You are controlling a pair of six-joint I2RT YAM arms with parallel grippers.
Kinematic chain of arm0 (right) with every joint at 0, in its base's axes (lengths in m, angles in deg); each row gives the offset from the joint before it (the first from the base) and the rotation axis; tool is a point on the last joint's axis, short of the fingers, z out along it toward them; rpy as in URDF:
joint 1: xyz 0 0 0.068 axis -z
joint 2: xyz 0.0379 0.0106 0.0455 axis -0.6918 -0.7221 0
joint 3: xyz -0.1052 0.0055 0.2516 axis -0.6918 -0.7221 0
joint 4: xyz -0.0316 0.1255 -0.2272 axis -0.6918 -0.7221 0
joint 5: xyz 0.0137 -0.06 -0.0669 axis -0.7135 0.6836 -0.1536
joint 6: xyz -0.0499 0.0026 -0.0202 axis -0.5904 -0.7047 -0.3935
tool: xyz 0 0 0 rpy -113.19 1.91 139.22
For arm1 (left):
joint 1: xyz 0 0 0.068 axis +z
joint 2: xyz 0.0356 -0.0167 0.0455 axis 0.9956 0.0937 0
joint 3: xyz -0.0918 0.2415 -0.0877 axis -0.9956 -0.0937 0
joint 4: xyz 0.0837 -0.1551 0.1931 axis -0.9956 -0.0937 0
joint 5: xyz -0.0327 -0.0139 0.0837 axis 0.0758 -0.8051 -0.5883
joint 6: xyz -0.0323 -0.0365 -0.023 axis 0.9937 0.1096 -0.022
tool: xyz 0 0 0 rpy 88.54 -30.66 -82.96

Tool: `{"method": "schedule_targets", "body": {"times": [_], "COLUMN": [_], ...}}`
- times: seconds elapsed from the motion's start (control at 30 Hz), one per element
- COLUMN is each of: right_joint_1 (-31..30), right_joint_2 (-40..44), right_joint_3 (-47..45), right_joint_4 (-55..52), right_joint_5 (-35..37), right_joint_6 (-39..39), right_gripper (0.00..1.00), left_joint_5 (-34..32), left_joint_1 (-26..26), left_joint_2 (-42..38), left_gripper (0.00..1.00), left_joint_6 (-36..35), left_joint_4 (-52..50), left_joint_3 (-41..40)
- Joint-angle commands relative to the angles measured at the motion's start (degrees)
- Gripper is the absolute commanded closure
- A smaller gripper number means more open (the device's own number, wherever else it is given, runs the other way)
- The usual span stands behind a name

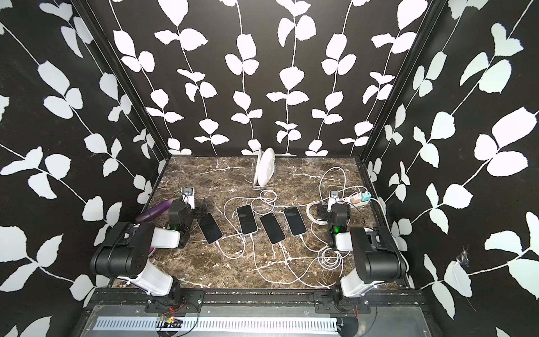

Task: Unplug the charging cable from the phone
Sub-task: Pick up the phone at the center of the board.

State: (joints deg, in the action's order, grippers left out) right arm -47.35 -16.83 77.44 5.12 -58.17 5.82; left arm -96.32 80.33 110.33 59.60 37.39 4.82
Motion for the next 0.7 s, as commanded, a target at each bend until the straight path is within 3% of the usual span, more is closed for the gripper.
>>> {"method": "schedule_targets", "body": {"times": [0.0,0.53,0.6,0.67], "right_joint_1": [0.2,0.3,0.7,0.6], "right_joint_2": [0.4,0.3,0.5,4.0], "right_joint_3": [0.7,1.1,1.4,2.6], "right_joint_4": [1.4,0.8,0.4,-4.3], "right_joint_5": [0.5,1.0,3.3,8.8], "right_joint_6": [0.4,0.7,2.0,3.6], "right_gripper": [0.00,0.00,0.00,0.00], "left_joint_5": [0.5,0.3,0.3,-5.4], "left_joint_1": [0.2,0.3,0.4,0.2], "left_joint_2": [-0.5,-1.0,-1.6,-4.2], "left_gripper": [0.01,0.02,0.02,0.02], "left_joint_6": [0.1,0.3,0.4,1.7], "left_joint_4": [-0.4,-1.3,-2.7,-8.7], "left_joint_3": [1.0,1.0,1.2,3.7]}}
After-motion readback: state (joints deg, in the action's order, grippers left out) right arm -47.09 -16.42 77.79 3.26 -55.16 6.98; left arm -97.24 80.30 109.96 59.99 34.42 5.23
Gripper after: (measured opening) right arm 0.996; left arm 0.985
